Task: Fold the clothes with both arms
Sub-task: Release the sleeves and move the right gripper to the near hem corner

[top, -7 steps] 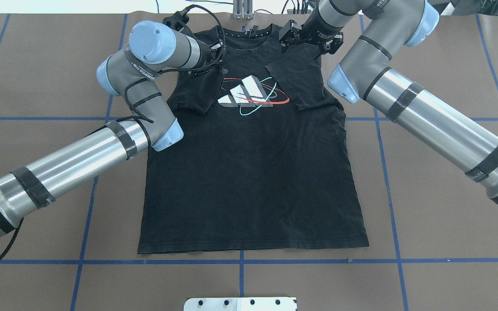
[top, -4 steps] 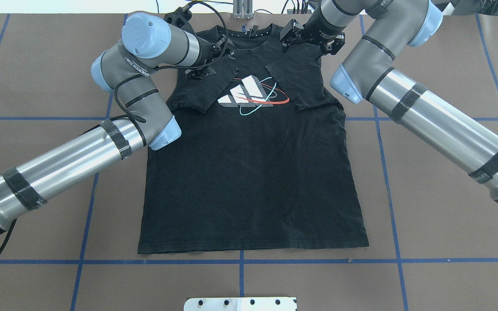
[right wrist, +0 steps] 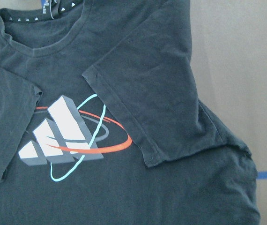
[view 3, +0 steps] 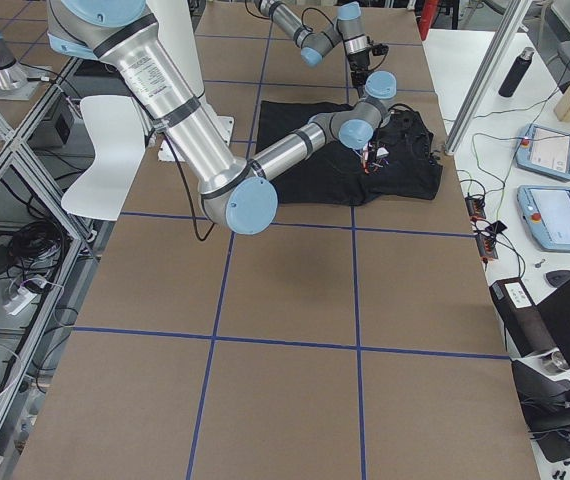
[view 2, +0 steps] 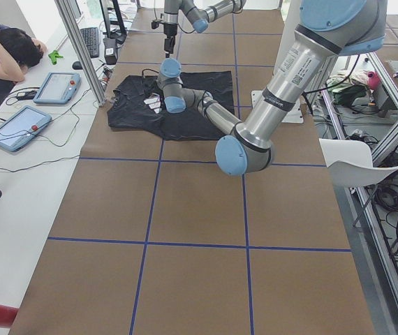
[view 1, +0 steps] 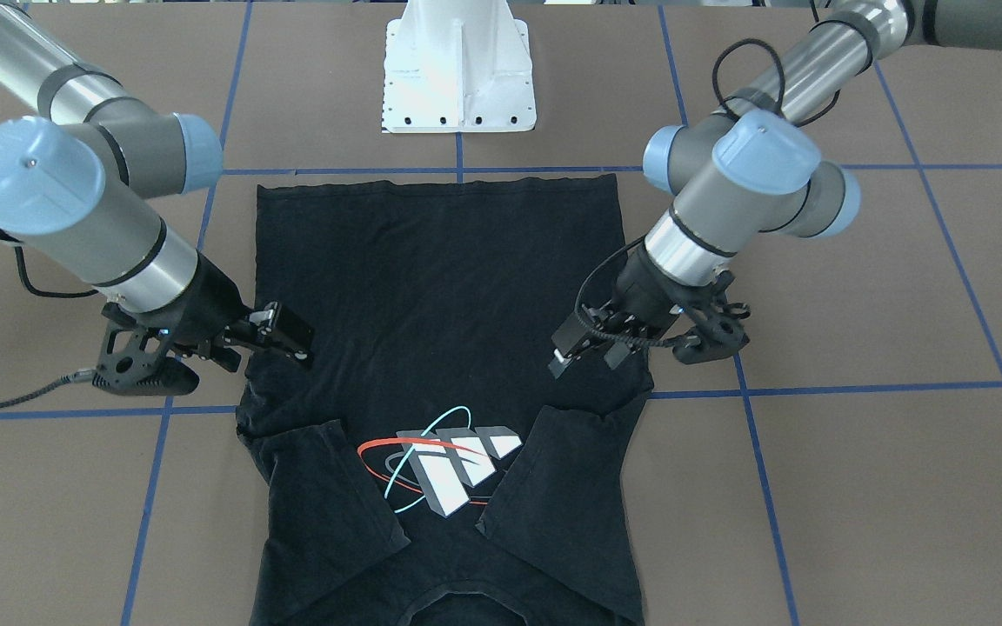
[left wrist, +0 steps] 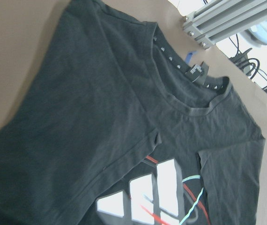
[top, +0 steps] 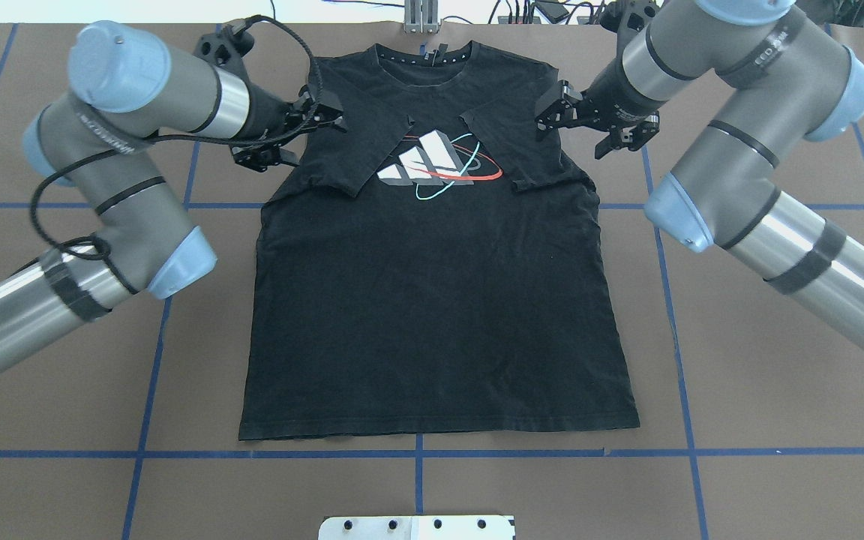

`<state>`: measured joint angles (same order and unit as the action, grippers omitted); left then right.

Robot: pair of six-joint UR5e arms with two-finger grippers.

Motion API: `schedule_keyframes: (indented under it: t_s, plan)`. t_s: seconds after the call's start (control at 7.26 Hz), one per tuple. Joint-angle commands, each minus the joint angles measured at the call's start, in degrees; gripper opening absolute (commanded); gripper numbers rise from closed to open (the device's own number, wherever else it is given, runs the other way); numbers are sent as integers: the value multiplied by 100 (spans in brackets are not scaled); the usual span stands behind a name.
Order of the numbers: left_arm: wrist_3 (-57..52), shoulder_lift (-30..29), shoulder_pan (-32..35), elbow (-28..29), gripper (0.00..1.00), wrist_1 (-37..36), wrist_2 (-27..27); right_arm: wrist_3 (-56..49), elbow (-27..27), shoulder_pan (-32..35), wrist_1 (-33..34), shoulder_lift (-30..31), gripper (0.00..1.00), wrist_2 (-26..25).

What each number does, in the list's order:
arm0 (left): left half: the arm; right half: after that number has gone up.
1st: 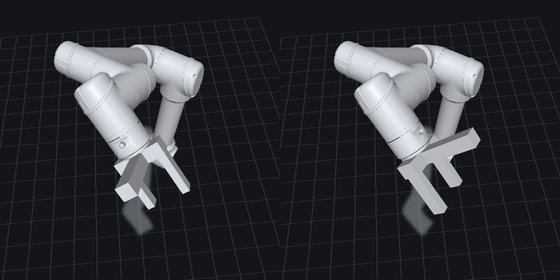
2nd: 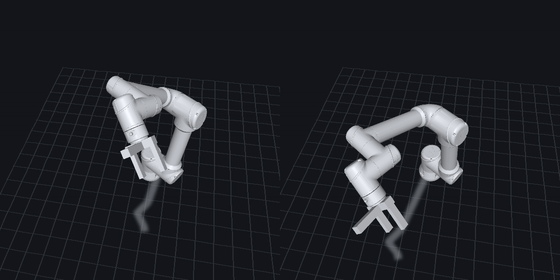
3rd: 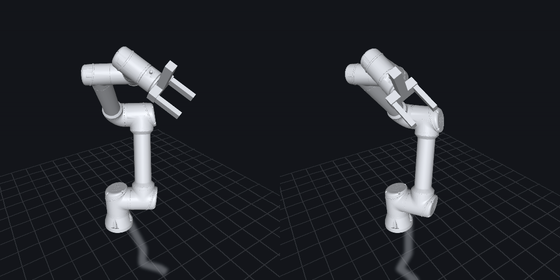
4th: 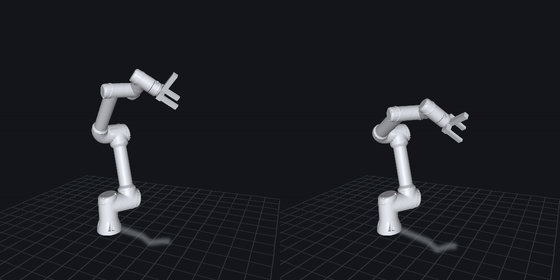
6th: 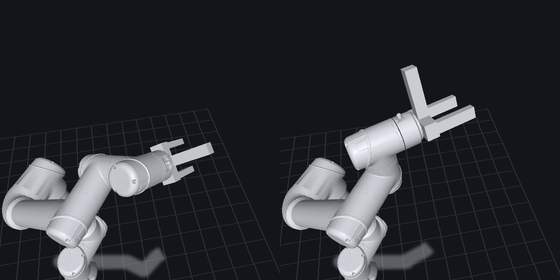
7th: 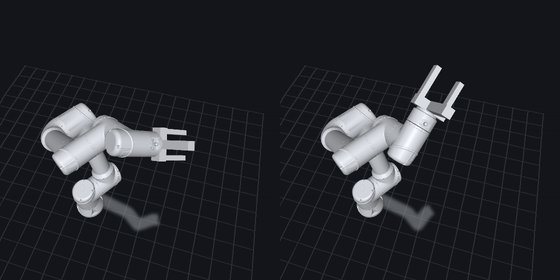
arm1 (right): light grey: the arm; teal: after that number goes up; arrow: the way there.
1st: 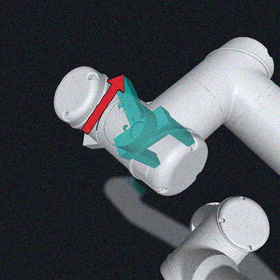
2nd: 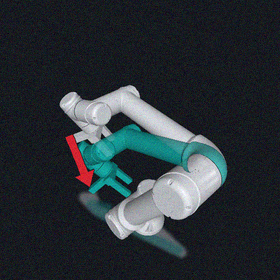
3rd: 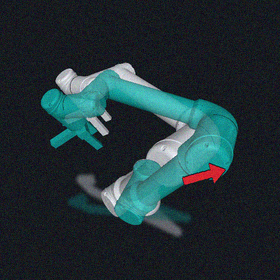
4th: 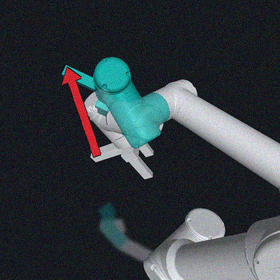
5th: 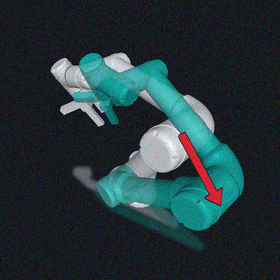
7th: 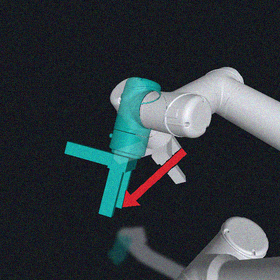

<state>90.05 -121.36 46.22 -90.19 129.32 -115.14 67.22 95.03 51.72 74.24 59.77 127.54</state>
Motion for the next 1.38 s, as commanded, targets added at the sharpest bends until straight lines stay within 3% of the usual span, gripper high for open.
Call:
schedule_keyframes:
  t_s: [0.0, 0.28, 0.55, 0.96, 1.24]
  plan:
    - [-653, 1513, 10, -1724, 100, -355, -61, 19, 1373, -432, 153, 1346, 100, -62]
    - [-804, 2193, 1, -2335, 99, -311, -70, 272, 1850, -1011, 144, 1983, 100, -141]
    - [-805, 2380, 1, -2459, 99, -302, -61, 591, 2133, -1854, 144, 2492, 100, -674]
    - [-813, 2459, 1, -2486, 99, -302, -52, 591, 2090, -2455, 161, 2740, 99, -862]
    - [-822, 2459, 1, -2486, 99, -302, -26, 599, 2011, -2622, 161, 2803, 92, -880]
